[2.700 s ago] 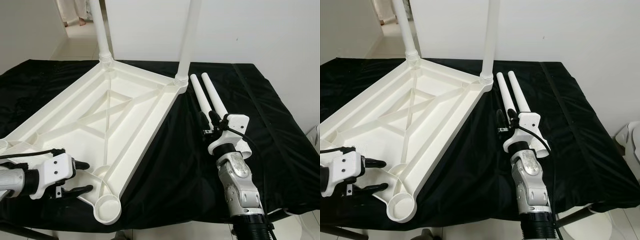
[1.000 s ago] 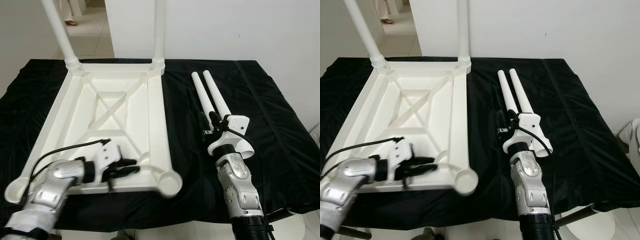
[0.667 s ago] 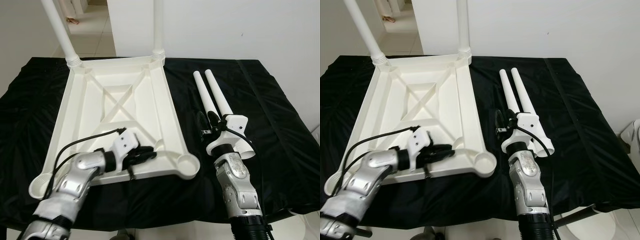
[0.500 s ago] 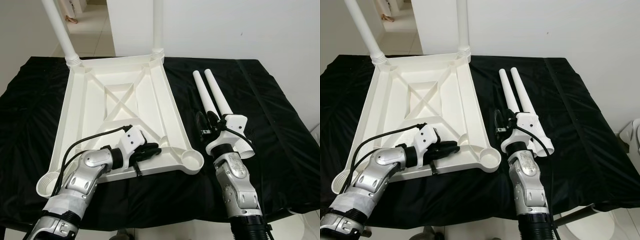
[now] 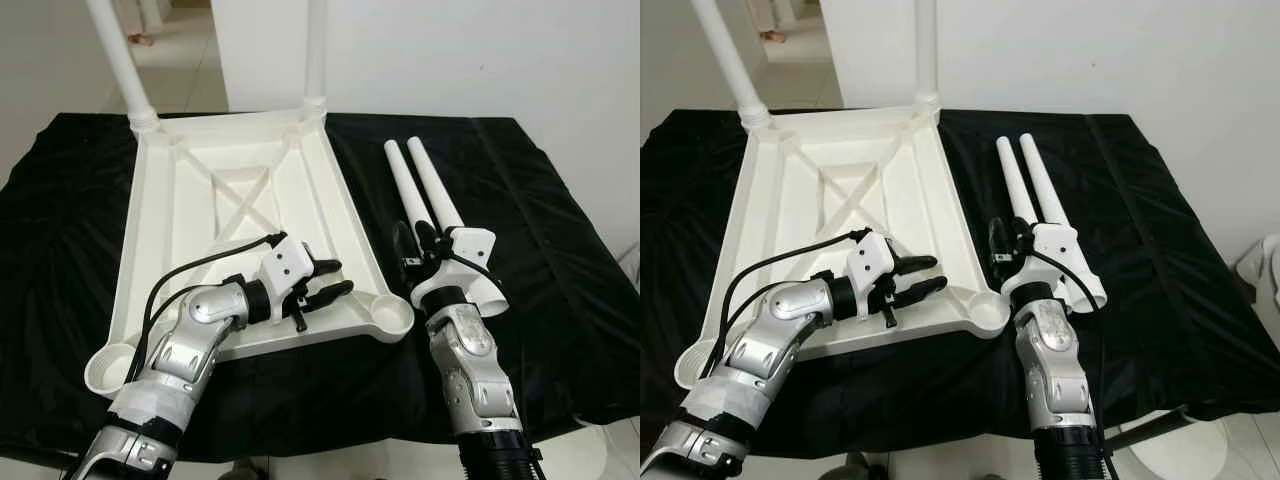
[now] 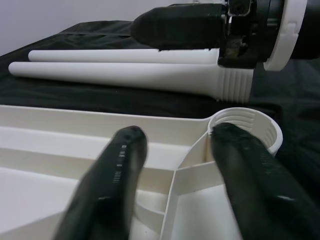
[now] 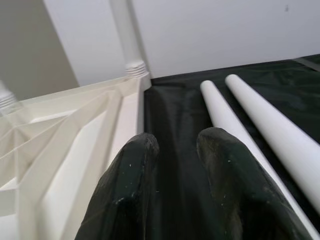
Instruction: Building children table
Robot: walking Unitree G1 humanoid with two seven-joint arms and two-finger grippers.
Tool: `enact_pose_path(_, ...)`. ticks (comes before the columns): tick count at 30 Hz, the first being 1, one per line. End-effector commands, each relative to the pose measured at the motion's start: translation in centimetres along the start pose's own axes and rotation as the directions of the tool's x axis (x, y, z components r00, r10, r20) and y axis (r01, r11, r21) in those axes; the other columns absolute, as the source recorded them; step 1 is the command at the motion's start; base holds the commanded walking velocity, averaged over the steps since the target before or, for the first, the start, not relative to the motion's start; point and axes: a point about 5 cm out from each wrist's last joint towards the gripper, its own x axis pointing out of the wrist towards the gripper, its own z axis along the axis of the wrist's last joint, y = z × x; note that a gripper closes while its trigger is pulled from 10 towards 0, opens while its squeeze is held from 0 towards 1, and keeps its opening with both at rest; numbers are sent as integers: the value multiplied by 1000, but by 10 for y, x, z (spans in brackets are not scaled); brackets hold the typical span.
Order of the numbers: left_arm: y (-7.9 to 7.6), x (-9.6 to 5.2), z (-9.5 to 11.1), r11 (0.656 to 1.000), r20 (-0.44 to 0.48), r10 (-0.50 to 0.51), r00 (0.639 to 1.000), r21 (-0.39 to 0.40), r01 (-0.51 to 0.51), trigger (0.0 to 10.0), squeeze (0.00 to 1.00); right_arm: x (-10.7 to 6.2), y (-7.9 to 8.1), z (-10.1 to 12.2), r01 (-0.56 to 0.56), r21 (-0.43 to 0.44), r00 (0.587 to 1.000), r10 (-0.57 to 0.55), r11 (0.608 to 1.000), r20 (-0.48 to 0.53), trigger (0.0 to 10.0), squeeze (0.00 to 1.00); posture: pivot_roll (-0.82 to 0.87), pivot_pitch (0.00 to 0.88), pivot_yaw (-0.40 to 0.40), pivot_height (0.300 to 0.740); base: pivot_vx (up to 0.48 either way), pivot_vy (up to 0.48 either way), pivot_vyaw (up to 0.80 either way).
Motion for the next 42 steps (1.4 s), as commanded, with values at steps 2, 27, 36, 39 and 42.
enact_pose_path(2, 7, -7, 9, 993, 14, 113, 993, 17, -113, 10000, 1000, 3, -4, -3, 33, -8, 999, -33, 999, -19, 10000, 0, 77, 64, 16, 740, 0, 0, 0)
enact_pose_path(27, 5, 3, -16, 966, -328, 236, 915, -22, -257, 10000, 0, 4, -32, 10, 259, -71, 965, -255, 963, 57, 10000, 0, 59, 42, 29, 740, 0, 0, 0)
enact_pose_path(36, 23, 3, -30, 925, -450, 343, 824, 12, -379, 8471, 0, 5, -32, 11, 260, -69, 965, -256, 963, 60, 10000, 0, 53, 48, 30, 740, 0, 0, 0)
enact_pose_path(39, 25, 4, -30, 926, -451, 346, 823, 23, -377, 0, 0, 5, -32, 11, 259, -71, 965, -255, 963, 60, 10000, 0, 54, 50, 30, 740, 0, 0, 0)
enact_pose_path(42, 25, 3, -29, 937, -452, 326, 830, 41, -346, 0, 0, 5, -32, 11, 258, -73, 965, -254, 963, 59, 10000, 0, 51, 51, 32, 740, 0, 0, 0)
